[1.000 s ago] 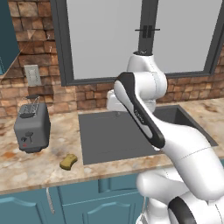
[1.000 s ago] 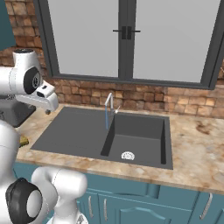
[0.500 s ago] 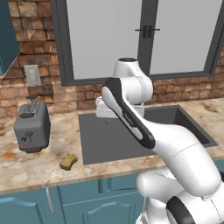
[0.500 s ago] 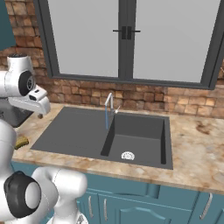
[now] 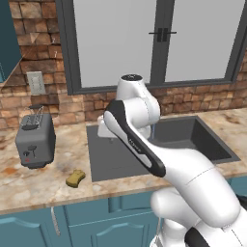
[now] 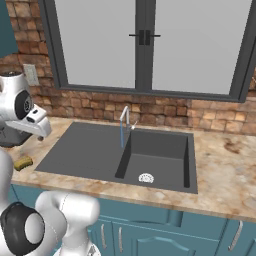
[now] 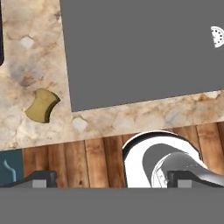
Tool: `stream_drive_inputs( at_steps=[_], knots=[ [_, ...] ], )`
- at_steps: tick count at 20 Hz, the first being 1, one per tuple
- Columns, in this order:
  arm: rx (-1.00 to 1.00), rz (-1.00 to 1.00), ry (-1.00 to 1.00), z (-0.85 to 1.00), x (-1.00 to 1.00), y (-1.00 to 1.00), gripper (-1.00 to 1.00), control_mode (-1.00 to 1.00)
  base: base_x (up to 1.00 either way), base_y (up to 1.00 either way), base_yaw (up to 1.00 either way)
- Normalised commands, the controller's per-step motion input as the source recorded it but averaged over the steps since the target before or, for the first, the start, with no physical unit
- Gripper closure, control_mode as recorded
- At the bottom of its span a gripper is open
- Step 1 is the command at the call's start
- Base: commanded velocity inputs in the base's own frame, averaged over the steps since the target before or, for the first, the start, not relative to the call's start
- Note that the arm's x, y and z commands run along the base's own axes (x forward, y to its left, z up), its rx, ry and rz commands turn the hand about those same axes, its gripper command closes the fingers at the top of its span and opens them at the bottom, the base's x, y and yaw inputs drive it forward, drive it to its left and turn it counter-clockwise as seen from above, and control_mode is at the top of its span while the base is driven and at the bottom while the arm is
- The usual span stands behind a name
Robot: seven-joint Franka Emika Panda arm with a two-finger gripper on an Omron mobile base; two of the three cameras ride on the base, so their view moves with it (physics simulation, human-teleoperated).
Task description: Soak the sponge with water for a few seconds and then drop it inside the sink.
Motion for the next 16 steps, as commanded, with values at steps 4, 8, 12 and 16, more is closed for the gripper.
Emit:
stream_drive_inputs(
  at_steps=[4,8,12,16],
  knots=[
    [0.00,-0.02,0.00,-0.01,0.00,0.14,-1.00,-1.00,0.00,0.00,0.00],
    [0.00,-0.03,0.00,0.00,0.00,0.13,-1.00,-1.00,0.00,0.00,0.00],
    [0.00,-0.03,0.00,-0.05,0.00,0.18,-1.00,-1.00,0.00,0.00,0.00],
    [0.00,-0.02,0.00,-0.20,0.00,0.25,-1.00,-1.00,0.00,0.00,0.00]
  ],
)
